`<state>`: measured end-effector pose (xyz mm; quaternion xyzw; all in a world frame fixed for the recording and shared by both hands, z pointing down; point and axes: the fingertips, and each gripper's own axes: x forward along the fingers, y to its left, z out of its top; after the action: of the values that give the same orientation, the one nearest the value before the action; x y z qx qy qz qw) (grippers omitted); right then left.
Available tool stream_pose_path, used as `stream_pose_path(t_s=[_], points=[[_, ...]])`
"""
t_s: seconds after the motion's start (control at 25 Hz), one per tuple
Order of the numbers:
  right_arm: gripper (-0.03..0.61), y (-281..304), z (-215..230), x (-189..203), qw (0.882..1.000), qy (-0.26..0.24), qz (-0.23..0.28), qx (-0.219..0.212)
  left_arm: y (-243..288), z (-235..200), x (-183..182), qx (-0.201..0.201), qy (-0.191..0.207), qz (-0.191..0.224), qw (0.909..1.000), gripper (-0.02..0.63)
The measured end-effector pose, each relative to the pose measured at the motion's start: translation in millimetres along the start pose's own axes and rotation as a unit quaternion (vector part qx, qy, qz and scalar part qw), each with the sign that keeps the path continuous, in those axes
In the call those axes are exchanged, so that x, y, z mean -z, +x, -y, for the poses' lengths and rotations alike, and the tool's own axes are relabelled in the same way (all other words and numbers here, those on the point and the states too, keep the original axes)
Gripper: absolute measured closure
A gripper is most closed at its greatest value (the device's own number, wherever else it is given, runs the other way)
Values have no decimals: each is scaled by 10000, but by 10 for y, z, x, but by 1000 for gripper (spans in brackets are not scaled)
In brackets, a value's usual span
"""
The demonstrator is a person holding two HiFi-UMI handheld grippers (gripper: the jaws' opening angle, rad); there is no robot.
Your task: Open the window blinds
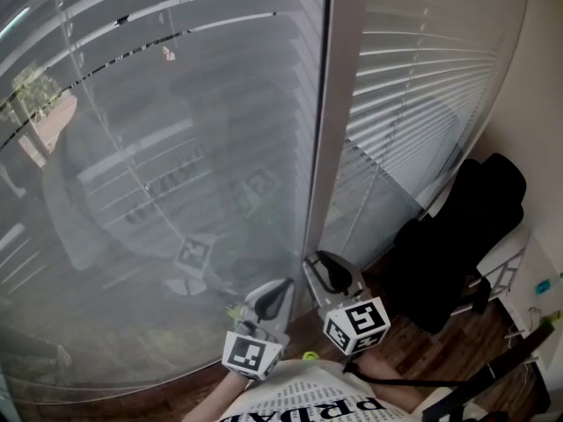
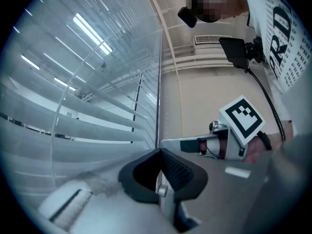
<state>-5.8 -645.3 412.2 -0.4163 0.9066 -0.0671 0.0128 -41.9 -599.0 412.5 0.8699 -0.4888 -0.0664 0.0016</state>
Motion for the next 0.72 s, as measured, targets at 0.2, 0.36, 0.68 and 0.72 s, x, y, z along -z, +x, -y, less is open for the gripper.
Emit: stream_pose_path(t_s=[0.2, 0.36, 0.68, 0.72], points=[[442, 5, -2, 3, 10000, -15, 33, 33, -1, 1, -9, -6, 24, 0, 10000, 606], [440, 1, -5, 3, 9997, -231, 31, -17, -2, 18, -26, 11, 20, -3, 10000, 606], [430, -51, -150, -34, 9509, -3064, -440, -37, -10, 53, -28, 45, 54, -38, 10000, 606], [425, -46, -159, -20, 9431, -3294, -444, -14, -11, 55, -26, 47, 51, -45, 10000, 606]])
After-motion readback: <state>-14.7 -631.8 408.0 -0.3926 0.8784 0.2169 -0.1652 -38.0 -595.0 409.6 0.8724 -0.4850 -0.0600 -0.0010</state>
